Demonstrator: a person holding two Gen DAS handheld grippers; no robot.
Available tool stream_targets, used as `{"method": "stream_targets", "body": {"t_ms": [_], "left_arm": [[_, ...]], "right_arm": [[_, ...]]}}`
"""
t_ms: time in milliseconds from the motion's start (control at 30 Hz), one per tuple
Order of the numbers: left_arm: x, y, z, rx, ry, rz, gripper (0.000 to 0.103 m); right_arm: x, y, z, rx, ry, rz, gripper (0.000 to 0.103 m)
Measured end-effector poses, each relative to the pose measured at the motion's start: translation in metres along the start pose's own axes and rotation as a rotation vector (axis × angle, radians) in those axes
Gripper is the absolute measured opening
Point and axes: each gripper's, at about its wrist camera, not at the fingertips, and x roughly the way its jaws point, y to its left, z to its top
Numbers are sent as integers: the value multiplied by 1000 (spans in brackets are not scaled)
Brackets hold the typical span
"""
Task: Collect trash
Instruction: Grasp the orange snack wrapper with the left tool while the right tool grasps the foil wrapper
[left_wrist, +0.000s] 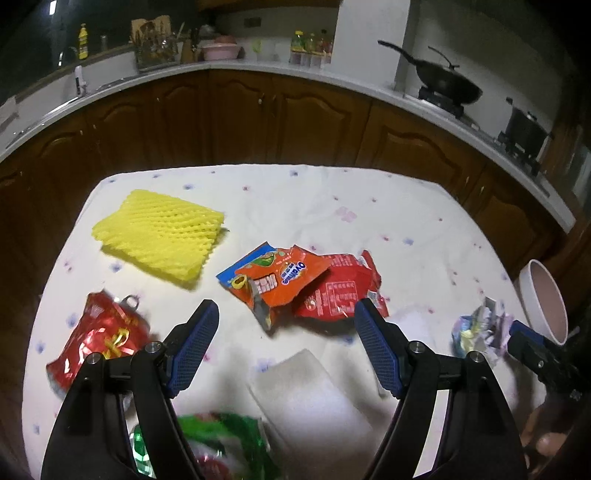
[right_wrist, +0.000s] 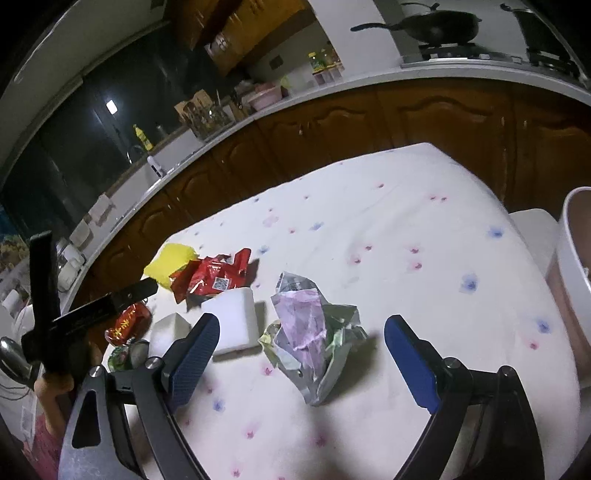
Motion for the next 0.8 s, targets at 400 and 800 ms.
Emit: {"method": "stream_targets", "body": {"t_ms": [400,800], "left_arm": [[54,3,17,38,108,9,13],[21,10,13,-6,29,-58,3]], "right_arm": [[25,-9,5,29,52,4,71],[13,-4,5,0,17,11,33]]}}
